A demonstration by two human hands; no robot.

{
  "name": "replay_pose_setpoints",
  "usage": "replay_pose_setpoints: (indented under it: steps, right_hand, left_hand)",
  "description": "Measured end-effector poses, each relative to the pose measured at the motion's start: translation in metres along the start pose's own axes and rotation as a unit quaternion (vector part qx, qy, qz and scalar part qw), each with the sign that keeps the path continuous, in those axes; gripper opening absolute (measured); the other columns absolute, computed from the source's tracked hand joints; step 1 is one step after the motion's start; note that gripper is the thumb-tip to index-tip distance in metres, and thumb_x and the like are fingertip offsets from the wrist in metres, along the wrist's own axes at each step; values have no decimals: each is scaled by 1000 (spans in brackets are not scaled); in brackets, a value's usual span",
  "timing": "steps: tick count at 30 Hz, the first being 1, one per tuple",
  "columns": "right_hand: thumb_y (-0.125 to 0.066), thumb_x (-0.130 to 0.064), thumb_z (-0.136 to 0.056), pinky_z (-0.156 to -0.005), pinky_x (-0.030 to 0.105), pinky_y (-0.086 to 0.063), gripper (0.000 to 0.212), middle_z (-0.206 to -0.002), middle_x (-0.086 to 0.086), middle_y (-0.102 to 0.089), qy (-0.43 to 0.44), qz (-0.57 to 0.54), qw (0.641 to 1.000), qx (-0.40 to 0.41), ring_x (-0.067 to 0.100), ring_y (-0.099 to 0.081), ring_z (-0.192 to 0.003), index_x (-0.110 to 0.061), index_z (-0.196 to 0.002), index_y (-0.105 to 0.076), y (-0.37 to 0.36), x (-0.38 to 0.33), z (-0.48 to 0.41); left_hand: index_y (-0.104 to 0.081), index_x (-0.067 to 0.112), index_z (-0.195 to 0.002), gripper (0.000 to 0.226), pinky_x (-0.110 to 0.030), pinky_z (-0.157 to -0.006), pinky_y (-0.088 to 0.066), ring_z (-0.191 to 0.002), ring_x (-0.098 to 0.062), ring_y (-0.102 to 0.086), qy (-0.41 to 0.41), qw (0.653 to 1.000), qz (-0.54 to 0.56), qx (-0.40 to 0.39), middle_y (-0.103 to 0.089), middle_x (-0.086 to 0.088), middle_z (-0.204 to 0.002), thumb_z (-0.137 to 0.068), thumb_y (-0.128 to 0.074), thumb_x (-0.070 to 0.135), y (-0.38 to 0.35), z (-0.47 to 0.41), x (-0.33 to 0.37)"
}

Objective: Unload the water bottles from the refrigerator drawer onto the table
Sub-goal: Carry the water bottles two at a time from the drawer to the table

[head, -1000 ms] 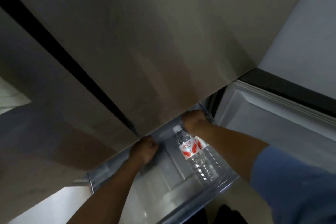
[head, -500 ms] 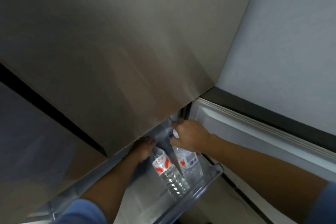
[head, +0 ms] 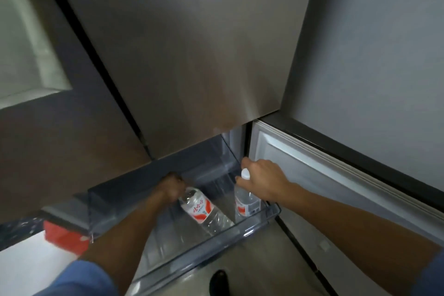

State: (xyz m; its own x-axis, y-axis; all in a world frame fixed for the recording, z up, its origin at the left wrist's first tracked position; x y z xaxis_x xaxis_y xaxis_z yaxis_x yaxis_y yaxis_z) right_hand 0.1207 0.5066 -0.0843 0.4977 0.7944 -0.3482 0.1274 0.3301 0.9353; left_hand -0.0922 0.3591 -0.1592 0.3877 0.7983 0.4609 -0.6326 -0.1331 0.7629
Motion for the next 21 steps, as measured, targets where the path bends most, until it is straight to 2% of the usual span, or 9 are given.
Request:
replay_pose_setpoints:
  steps: [3, 7, 10, 12, 16, 18, 21]
  right_hand:
    - [-56, -45, -93, -66, 26, -37, 32, -88, 1, -59, 11, -14, 1000, 16, 18, -55, -76, -18, -109, -53, 4, 6, 22]
    - [-53, -44, -95, -67, 26, -33, 31, -88, 5, -61, 19, -34, 991, 127, 20, -54, -76, -16, -107, -53, 36, -1, 56]
    - [-53, -42, -95, -69, 27, -32, 31, -85, 5, -59, 52, -66, 977, 198, 22, -53, -76, -14, -107, -57, 75, -25, 78]
    - [-53, -42, -95, -67, 28, -35, 30, -86, 5, -60, 80, -81, 969, 219, 19, -50, -74, -14, -105, -57, 99, -45, 86]
    - [-52, -48, -93, -65, 39, -54, 30, -84, 6, -64, 141, -90, 962, 217, 25, -62, -75, -19, -97, -53, 120, -100, 103]
    - [-53, -47, -92, -62, 37, -51, 30, -79, 5, -62, 169, -83, 963, 193, 27, -62, -74, -18, -95, -53, 114, -135, 118]
    - [-52, -48, -92, -63, 34, -47, 31, -81, 6, -64, 226, -56, 961, 149, 28, -61, -74, -17, -97, -55, 88, -193, 148]
  left_hand:
    - [-64, 11, -94, 34, -33, -74, -51, -92, -33, -64, -26, 991, -71, 106, -69, -15, -100, -89, -49, 41, 10, 54, 18]
    - [-52, 12, -98, 27, -37, -68, -42, -90, -38, -63, -67, 945, -184, 264, -67, -17, -97, -92, -45, 38, 30, 143, 49]
    - [-51, 11, -98, 26, -37, -64, -41, -83, -40, -63, -55, 916, -183, 354, -68, -18, -90, -93, -44, 36, 58, 203, 50]
    - [-51, 11, -95, 26, -38, -66, -47, -80, -38, -63, -41, 904, -159, 395, -67, -17, -85, -93, -43, 36, 79, 242, 42]
    - [-49, 15, -91, 23, -38, -65, -50, -73, -33, -62, -16, 879, -127, 459, -63, -10, -79, -93, -44, 38, 111, 321, 11]
    - [-49, 14, -91, 24, -35, -61, -46, -70, -34, -60, 9, 864, -135, 485, -60, -9, -76, -93, -44, 38, 118, 363, -13]
    - [-50, 13, -91, 27, -37, -60, -49, -70, -35, -60, 56, 854, -146, 497, -64, -15, -79, -92, -44, 39, 117, 426, -64]
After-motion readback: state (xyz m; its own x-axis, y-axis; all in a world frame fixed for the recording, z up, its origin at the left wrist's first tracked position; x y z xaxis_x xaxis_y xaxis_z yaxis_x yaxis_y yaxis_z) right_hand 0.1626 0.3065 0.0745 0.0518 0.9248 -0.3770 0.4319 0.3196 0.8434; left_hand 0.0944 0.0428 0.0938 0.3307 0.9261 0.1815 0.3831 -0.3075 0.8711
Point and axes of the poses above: each hand's wrist, its own z-axis away from the middle knuckle, its own y-axis out of the back of the hand, x = y × z, the point moved 3 cm from there along -z, towards the middle knuckle
